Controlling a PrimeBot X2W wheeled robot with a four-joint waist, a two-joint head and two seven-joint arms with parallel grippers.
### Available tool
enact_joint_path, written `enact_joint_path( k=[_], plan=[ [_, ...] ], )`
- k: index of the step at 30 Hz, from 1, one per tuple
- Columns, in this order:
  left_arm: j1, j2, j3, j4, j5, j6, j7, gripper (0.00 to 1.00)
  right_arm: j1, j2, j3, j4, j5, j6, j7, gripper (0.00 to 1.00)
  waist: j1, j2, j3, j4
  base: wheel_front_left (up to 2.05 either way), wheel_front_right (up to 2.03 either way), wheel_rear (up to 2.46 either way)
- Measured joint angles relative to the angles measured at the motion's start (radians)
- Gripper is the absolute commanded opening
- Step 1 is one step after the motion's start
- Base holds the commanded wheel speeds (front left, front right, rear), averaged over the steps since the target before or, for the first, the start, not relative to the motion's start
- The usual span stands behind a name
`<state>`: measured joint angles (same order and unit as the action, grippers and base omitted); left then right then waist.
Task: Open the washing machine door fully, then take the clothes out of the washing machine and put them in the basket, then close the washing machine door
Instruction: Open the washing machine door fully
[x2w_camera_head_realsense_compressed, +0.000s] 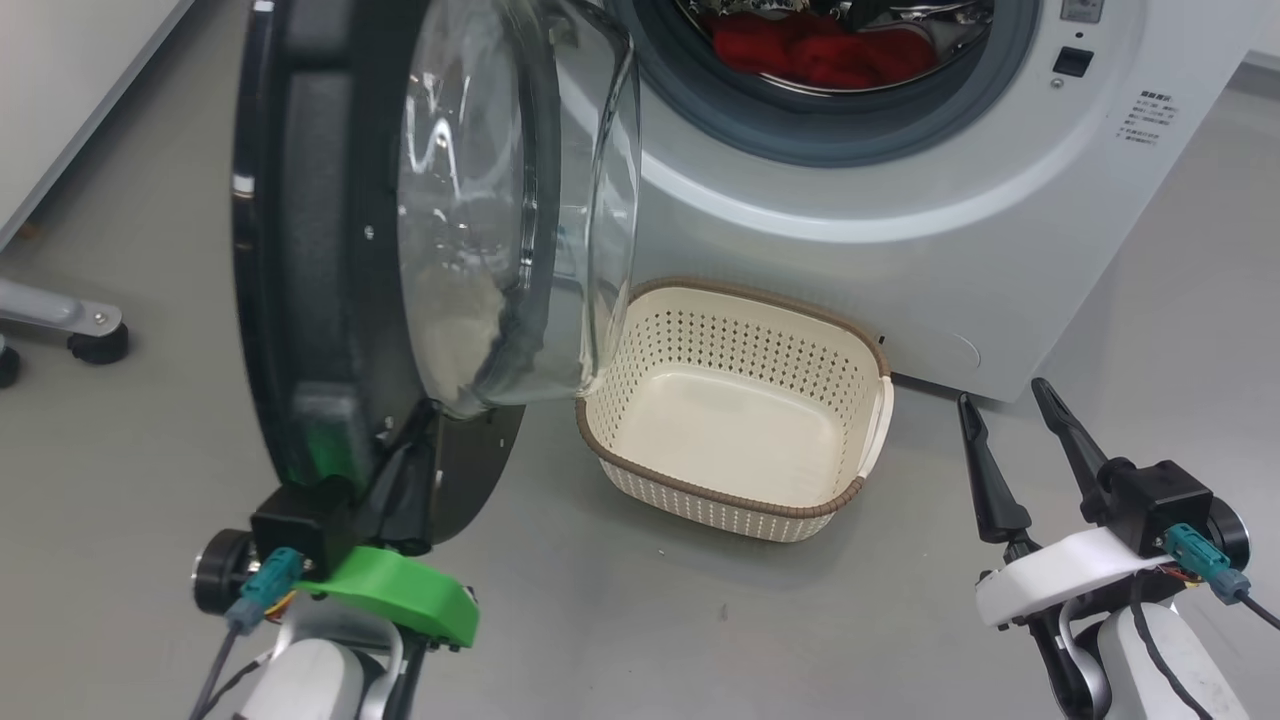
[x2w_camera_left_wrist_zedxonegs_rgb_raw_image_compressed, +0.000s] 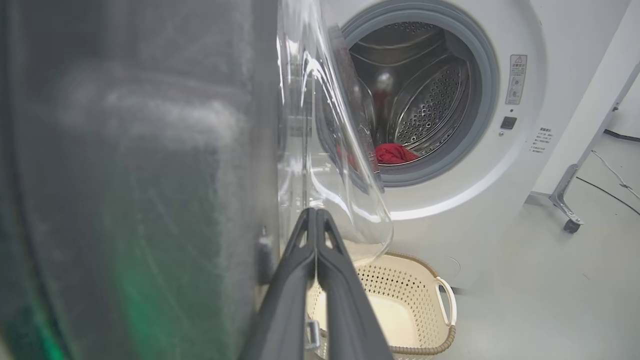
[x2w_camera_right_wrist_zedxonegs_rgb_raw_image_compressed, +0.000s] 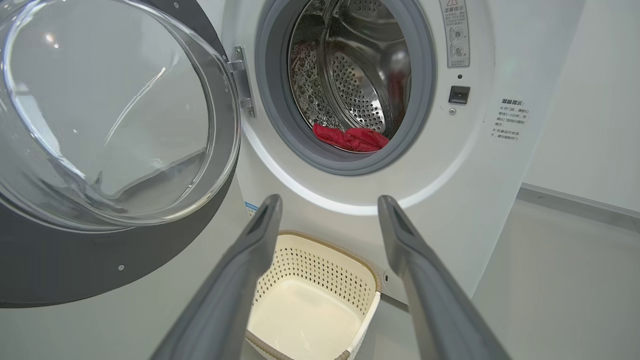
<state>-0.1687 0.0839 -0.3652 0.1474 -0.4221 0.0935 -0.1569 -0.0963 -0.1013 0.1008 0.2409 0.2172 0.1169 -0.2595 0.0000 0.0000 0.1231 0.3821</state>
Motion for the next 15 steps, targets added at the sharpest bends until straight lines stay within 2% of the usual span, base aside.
enact_joint_path(
  k=[15],
  plan=[
    [-0.062,0.036,0.201,0.051,-0.064,0.012,-0.048,0.00,-0.031,-0.002,0.004,-0.007,-0.019,0.004,0.000,1.00,0.0000,0.0000,0.049,-0.003,0.00,0.00,0.00]
  ],
)
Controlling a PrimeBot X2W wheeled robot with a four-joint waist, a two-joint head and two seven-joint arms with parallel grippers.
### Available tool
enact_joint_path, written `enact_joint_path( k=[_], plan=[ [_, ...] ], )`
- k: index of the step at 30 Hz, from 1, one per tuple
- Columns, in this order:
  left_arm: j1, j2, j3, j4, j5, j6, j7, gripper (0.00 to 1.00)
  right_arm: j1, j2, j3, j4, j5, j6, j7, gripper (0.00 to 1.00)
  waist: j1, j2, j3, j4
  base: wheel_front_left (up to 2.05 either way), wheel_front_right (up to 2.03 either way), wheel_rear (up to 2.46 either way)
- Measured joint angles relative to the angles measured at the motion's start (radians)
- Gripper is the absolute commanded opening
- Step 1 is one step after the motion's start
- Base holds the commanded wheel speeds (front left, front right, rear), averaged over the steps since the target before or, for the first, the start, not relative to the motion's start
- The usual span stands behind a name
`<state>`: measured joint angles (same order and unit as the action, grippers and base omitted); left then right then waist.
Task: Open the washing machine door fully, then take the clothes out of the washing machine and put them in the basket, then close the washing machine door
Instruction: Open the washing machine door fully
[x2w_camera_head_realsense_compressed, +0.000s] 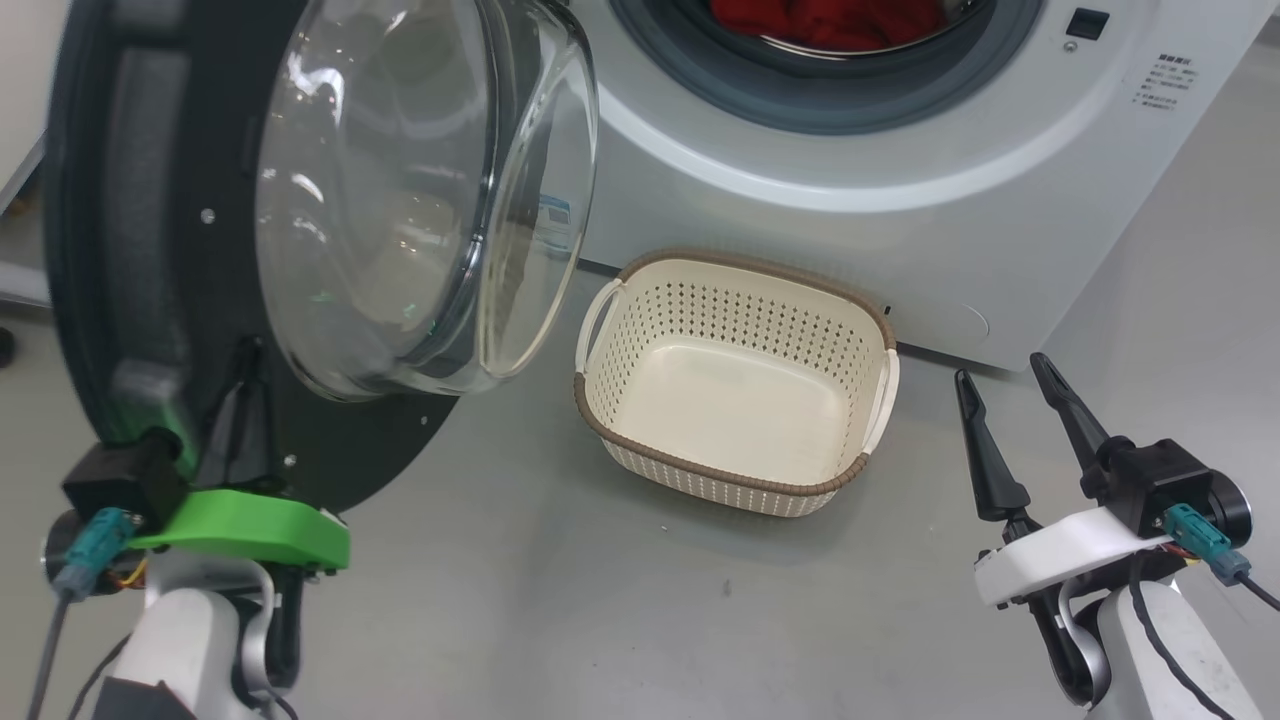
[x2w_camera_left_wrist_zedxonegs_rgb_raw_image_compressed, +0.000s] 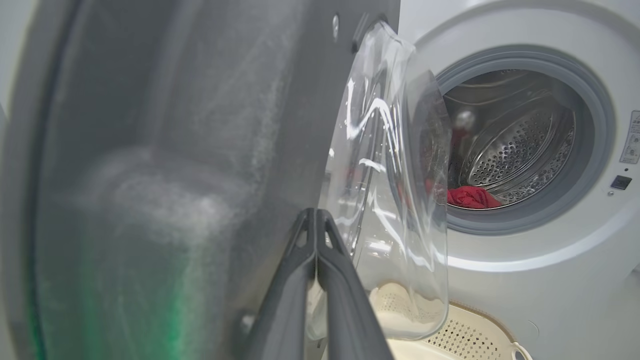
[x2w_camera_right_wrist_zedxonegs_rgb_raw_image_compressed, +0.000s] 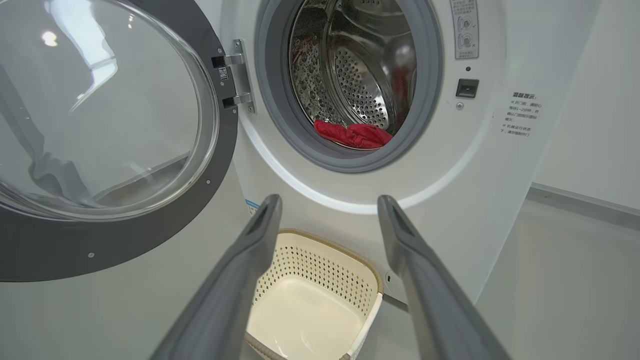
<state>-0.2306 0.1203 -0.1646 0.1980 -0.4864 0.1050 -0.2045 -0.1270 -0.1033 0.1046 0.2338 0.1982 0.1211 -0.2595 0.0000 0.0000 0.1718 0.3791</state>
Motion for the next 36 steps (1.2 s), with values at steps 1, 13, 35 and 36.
enact_joint_path(
  k=[1,13,35,36],
  plan=[
    [-0.004,0.002,0.010,0.007,-0.001,0.000,-0.001,0.00,-0.003,-0.001,0.000,0.000,0.000,0.000,0.000,1.00,0.0000,0.0000,0.004,-0.001,0.00,0.00,0.00],
    [-0.065,0.047,0.140,0.111,-0.047,0.004,-0.017,0.00,-0.019,-0.007,0.000,-0.001,-0.007,0.001,0.000,1.00,0.0000,0.0000,0.048,-0.017,0.00,0.00,0.00],
    [-0.122,0.069,0.215,0.249,-0.046,0.004,-0.036,0.00,-0.035,-0.012,-0.006,0.001,-0.007,0.001,0.000,1.00,0.0000,0.0000,0.063,-0.031,0.00,0.00,0.00],
    [-0.122,0.068,0.213,0.251,-0.044,0.004,-0.040,0.00,-0.036,-0.012,-0.006,0.002,-0.007,0.001,0.000,1.00,0.0000,0.0000,0.059,-0.032,0.00,0.00,0.00]
  ],
)
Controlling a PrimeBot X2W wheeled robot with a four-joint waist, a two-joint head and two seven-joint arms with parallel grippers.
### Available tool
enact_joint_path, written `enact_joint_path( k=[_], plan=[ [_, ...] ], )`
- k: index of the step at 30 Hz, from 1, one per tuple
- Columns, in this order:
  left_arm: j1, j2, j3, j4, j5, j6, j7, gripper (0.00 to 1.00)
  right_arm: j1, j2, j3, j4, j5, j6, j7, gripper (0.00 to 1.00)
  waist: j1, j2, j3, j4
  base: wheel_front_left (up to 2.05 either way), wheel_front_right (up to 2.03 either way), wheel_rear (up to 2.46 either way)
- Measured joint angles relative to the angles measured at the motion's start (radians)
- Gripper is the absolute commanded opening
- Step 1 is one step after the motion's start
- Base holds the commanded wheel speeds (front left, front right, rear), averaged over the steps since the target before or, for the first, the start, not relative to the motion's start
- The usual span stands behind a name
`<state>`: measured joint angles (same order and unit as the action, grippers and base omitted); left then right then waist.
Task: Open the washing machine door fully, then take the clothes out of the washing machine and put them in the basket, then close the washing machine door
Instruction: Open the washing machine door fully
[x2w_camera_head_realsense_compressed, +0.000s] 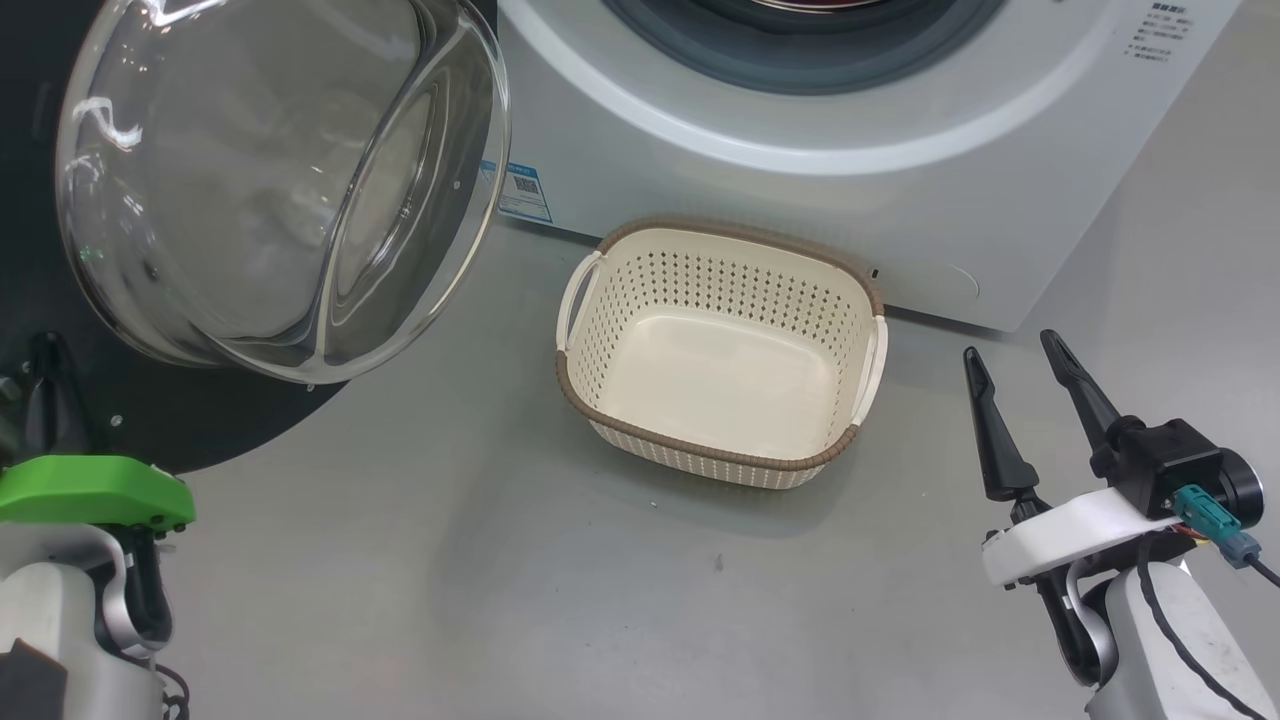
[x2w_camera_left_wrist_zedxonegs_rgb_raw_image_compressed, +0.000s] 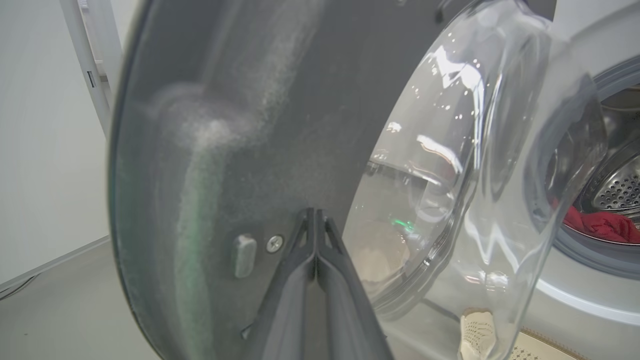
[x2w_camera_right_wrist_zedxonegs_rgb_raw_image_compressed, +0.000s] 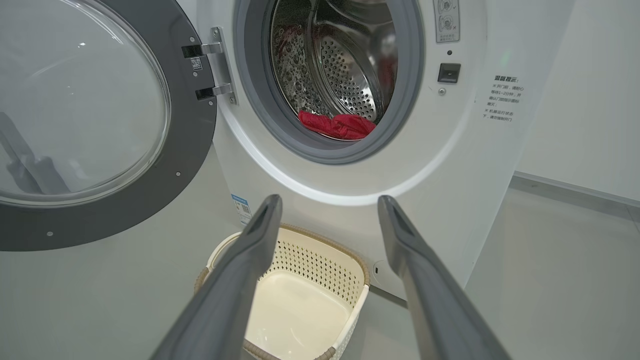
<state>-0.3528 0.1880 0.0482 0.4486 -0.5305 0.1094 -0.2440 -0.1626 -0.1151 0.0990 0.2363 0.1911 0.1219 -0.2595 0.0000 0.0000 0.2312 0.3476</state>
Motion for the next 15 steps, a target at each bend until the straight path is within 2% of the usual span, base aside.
enact_joint_path(
  k=[15],
  plan=[
    [0.066,-0.030,-0.049,-0.068,0.067,0.009,-0.005,0.00,0.002,0.014,0.002,0.015,0.000,0.000,0.000,1.00,0.0000,0.0000,-0.048,-0.007,0.00,0.00,0.00]
  ],
)
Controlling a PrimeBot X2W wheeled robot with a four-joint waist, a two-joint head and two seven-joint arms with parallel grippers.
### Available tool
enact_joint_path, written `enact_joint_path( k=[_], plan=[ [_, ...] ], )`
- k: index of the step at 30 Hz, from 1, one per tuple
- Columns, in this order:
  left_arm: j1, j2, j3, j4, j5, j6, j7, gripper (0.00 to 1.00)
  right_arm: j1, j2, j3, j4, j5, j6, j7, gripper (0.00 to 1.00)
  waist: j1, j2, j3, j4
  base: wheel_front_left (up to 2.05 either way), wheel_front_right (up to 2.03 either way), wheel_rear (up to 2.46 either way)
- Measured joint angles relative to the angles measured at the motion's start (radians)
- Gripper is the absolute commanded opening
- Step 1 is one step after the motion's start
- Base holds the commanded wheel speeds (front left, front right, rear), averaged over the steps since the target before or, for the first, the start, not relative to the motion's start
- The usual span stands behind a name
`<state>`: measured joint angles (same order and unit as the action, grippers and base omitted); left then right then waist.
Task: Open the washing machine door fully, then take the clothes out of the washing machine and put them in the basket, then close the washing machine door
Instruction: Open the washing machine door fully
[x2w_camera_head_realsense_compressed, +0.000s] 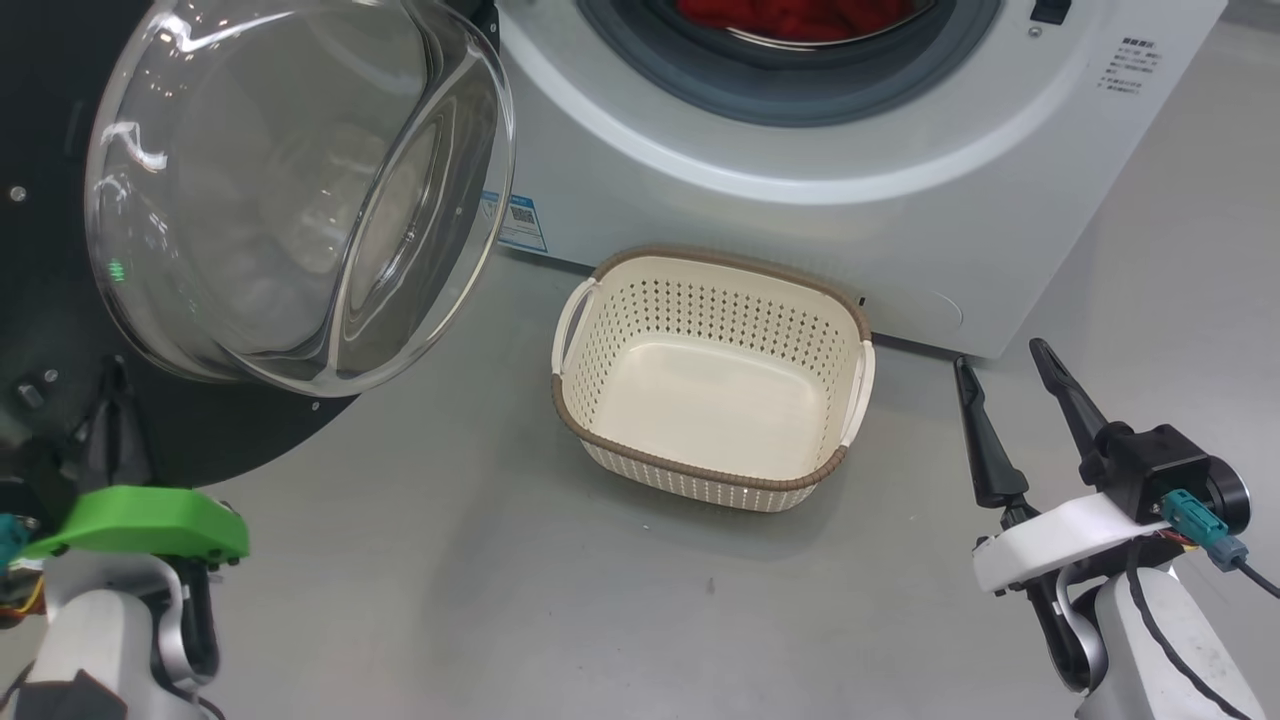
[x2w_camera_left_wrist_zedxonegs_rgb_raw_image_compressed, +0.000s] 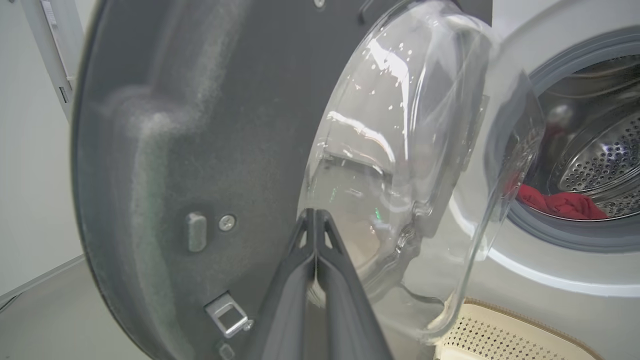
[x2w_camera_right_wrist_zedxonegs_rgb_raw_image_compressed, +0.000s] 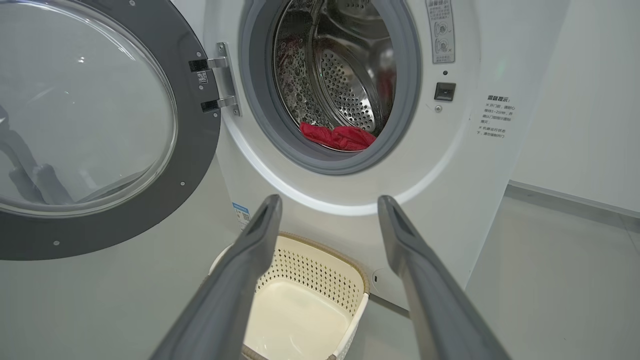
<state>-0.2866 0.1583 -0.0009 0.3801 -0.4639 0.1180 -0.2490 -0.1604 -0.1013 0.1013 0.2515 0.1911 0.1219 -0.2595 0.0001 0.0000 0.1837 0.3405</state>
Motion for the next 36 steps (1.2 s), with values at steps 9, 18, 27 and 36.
enact_joint_path(
  k=[9,18,27,36],
  plan=[
    [0.090,-0.036,-0.042,-0.089,0.026,0.000,0.000,0.30,0.010,0.008,0.005,0.004,0.000,0.000,0.000,1.00,0.0000,0.0000,-0.034,-0.015,0.00,0.00,0.00],
    [0.158,-0.059,-0.099,-0.160,0.053,0.000,0.000,1.00,0.025,0.015,0.011,0.005,0.001,0.000,0.000,1.00,0.0000,0.0000,-0.053,-0.042,0.00,0.00,0.00],
    [0.202,-0.067,-0.157,-0.195,0.065,-0.019,0.002,1.00,0.025,0.027,0.022,0.005,0.001,0.000,0.000,1.00,0.0000,0.0000,-0.067,-0.098,0.00,0.00,0.00],
    [0.215,-0.067,-0.188,-0.205,0.080,-0.035,0.028,1.00,0.026,0.035,0.027,0.007,0.002,0.000,0.000,1.00,0.0000,0.0000,-0.079,-0.179,0.00,0.00,0.00]
  ],
)
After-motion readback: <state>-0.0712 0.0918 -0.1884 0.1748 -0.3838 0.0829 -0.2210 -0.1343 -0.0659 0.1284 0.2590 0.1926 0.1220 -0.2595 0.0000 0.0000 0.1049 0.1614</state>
